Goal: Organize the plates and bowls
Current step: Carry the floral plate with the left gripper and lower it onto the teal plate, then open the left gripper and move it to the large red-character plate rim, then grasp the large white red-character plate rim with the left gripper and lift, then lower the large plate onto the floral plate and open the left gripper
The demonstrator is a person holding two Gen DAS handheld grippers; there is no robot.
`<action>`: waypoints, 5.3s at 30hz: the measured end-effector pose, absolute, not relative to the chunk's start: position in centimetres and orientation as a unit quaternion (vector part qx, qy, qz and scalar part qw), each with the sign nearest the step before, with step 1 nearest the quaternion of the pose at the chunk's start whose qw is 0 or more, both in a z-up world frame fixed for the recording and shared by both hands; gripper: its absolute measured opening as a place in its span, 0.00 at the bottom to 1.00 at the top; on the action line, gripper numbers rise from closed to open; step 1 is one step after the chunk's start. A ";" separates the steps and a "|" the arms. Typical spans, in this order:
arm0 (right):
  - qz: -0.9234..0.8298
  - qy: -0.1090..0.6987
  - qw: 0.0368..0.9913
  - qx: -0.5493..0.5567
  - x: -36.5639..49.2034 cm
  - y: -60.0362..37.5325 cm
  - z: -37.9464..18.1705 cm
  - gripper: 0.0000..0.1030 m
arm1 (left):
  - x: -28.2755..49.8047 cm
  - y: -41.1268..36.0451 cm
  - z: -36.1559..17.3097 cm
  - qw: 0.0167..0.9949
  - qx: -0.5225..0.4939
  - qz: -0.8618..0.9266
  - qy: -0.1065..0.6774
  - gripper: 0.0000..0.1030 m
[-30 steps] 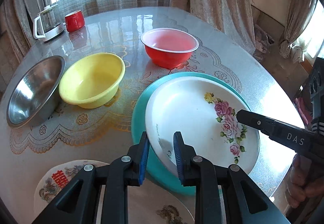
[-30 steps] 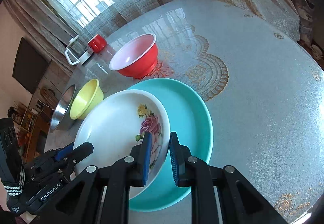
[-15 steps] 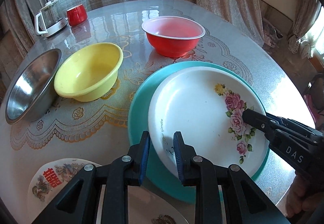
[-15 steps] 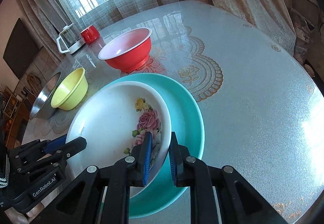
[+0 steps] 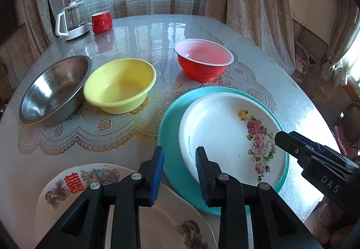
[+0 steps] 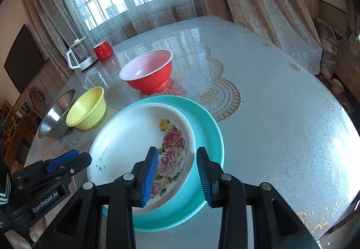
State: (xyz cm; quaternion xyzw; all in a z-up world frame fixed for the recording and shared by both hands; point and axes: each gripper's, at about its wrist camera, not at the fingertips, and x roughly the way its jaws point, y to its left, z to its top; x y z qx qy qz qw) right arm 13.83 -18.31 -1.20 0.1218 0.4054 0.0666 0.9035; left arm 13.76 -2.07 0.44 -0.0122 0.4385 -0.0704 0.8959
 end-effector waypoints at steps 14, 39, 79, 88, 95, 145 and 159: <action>0.093 0.392 0.910 0.095 11.1 -15.5 0.2 0.38 | 9.5 0.2 2.3 0.912 -0.023 -0.075 0.403 0.32; 0.308 0.451 0.828 0.131 6.5 -10.0 -3.1 0.40 | 3.0 13.9 1.2 0.915 -0.130 0.009 0.382 0.37; 0.306 0.451 0.836 0.067 7.6 -6.2 -5.0 0.22 | 2.2 14.3 -3.5 0.904 -0.120 -0.049 0.408 0.28; 0.298 0.419 0.857 0.032 6.9 -6.6 -3.2 0.23 | 1.6 13.5 -3.3 0.908 -0.116 -0.062 0.397 0.28; 0.293 0.403 0.867 0.028 6.3 -7.4 -2.3 0.23 | 1.5 12.8 -2.4 0.915 -0.113 -0.072 0.380 0.28; 0.119 0.398 0.908 0.055 15.5 -19.0 -2.8 0.27 | 15.6 -0.9 -1.8 0.905 -0.040 -0.119 0.407 0.29; 0.112 0.390 0.908 0.101 13.3 -20.0 -2.1 0.32 | 13.3 0.6 -1.4 0.906 -0.077 -0.117 0.400 0.33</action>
